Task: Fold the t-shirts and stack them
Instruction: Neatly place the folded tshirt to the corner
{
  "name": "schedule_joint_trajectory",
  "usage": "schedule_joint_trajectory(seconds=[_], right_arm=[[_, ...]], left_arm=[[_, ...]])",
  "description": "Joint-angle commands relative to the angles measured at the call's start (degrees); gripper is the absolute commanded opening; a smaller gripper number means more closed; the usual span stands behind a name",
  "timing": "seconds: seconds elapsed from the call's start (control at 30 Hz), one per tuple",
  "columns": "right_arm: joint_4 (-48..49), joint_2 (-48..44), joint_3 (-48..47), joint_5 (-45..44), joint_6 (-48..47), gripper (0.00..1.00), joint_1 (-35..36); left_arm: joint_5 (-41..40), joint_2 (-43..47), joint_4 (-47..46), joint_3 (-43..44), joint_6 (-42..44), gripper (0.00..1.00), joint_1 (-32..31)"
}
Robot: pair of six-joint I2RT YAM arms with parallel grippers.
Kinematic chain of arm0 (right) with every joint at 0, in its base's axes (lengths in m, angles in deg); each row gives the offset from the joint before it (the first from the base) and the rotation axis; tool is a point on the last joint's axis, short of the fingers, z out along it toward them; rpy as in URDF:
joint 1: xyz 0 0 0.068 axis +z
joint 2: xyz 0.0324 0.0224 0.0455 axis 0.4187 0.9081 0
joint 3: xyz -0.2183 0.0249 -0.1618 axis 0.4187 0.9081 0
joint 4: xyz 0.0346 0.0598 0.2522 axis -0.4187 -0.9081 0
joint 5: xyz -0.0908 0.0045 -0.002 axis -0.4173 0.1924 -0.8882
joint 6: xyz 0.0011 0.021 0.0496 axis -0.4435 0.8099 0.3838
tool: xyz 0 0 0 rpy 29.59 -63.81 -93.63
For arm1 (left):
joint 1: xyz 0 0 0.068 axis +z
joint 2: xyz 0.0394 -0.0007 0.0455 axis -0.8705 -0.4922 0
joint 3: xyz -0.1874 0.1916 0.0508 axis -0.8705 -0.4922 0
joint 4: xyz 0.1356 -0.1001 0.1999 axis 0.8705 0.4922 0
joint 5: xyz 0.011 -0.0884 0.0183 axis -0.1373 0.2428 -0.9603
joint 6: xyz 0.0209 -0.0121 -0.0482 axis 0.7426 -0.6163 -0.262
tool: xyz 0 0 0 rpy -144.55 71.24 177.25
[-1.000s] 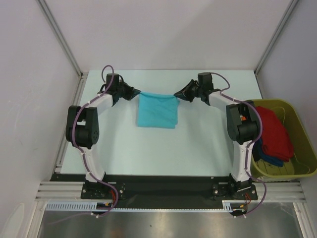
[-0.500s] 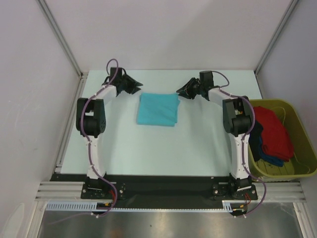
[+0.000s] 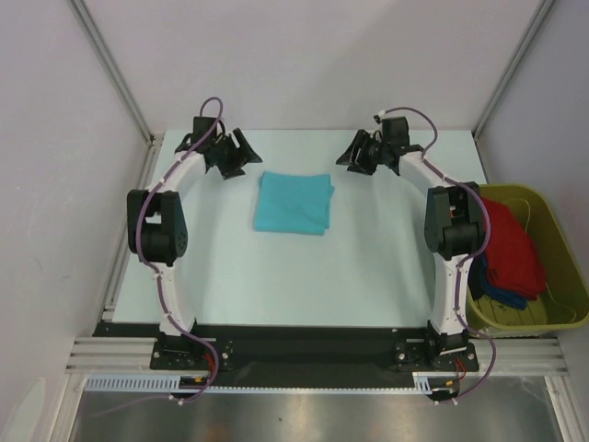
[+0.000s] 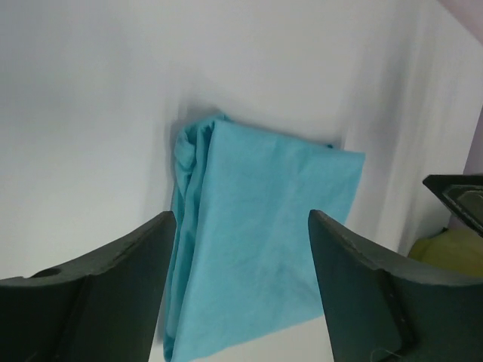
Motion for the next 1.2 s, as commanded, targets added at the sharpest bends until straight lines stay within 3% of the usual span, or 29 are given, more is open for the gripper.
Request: schedule_joint_trajectory(seconds=[0.0,0.1,0.27,0.47,0.5,0.83,1.17], right_arm=[[1.3,-4.1,5.3,2.0,-4.5,0.58,1.9],[-1.7,-4.1,5.5,2.2,-7.4,0.56,2.6],[-5.2,-3.7,5.2,-0.3,-12.0,0.61,4.7],[-3.5,-3.3,6.2,-1.4,-16.5,0.87,6.7],[-3.6,-2.1,5.7,-1.0,-16.3,1.0,6.8],[-5.6,4.4,-0.6,0.8,-15.9,0.98,6.9],[-6.9,7.3,-3.3,2.5,-15.7,0.87,7.1]], left_arm=[[1.0,6.0,-4.6,-4.2,9.6,0.78,-2.0],[-4.7,6.9,-0.8,-4.5,15.5,0.79,-4.4],[-7.5,10.2,-0.2,-9.1,14.2,0.8,-5.0],[-5.6,20.8,-5.4,-20.8,9.8,0.8,-5.3],[-5.7,22.1,-5.7,-22.2,9.1,0.79,-5.6],[-6.8,39.5,-5.1,-38.4,7.4,0.78,-7.0],[-7.6,46.3,-3.1,-42.5,6.5,0.78,-7.0]])
